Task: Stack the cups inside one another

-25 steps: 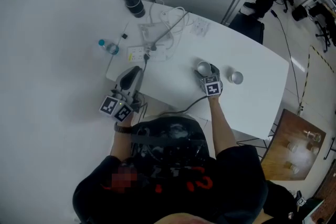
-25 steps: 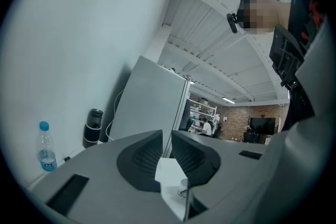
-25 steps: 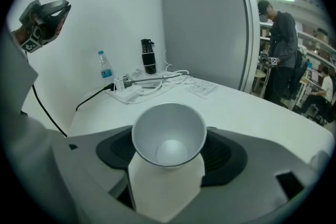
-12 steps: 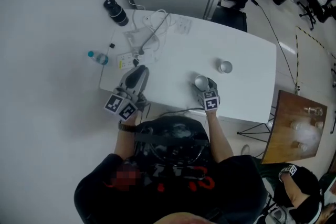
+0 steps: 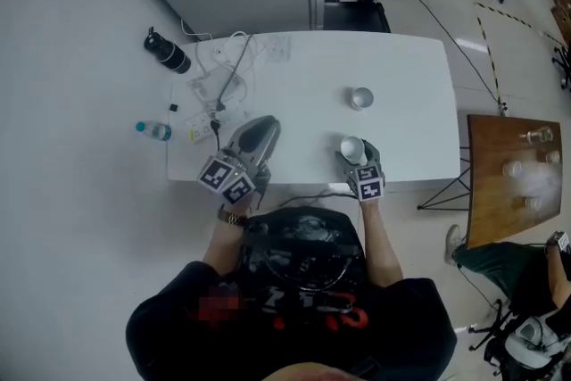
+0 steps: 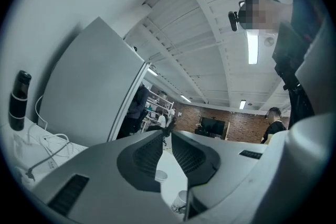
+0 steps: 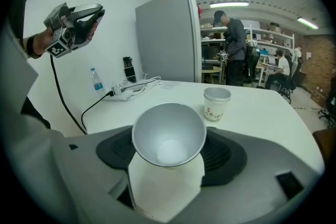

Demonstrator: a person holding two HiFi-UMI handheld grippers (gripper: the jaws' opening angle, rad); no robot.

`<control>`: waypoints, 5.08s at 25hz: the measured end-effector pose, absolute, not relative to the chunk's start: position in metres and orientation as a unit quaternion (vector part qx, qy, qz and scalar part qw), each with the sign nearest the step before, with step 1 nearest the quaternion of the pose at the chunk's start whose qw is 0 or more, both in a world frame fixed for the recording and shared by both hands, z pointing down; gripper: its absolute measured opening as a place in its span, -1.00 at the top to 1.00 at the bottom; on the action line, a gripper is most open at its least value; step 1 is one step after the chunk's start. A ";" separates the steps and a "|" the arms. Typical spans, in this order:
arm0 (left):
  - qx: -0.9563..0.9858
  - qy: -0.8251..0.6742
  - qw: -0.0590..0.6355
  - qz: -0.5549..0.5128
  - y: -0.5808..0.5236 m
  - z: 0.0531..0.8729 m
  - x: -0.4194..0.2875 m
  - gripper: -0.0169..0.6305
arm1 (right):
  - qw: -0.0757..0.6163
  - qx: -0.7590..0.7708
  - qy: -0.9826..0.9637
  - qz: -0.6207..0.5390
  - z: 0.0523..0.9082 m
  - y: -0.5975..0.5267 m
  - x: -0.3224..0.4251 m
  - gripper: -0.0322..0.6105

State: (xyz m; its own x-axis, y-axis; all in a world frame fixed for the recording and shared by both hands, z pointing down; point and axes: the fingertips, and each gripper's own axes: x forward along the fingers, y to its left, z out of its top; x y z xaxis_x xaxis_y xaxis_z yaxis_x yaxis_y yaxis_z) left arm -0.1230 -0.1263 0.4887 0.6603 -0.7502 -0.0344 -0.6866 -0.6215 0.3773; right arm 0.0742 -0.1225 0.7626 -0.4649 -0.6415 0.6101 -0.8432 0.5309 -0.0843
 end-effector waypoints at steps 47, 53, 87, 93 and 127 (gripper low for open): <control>0.890 -0.428 0.134 -0.081 -0.123 0.478 -0.118 0.77 | 0.185 0.491 -0.843 0.120 0.647 -0.245 0.140 -0.24; 0.875 -0.457 0.136 -0.084 -0.119 0.480 -0.136 0.77 | 0.220 0.469 -0.847 0.121 0.671 -0.267 0.127 -0.24; 0.846 -0.507 0.137 -0.091 -0.099 0.481 -0.160 0.77 | 0.277 0.414 -0.842 0.208 0.755 -0.280 0.114 -0.31; 0.845 -0.508 0.138 -0.094 -0.097 0.483 -0.160 0.77 | 0.266 0.416 -0.844 0.208 0.749 -0.277 0.115 -0.37; 0.879 -0.439 0.154 -0.099 -0.109 0.483 -0.132 0.77 | 0.163 0.469 -0.859 0.126 0.642 -0.224 0.125 -0.36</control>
State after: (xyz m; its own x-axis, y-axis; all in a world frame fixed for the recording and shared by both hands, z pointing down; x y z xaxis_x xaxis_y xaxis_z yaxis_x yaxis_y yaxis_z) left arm -0.1319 -0.1089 0.4825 0.5940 -0.8035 -0.0392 -0.7424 -0.5663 0.3580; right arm 0.1249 -0.2240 0.6416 -0.5068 -0.7641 0.3991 -0.8467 0.5283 -0.0638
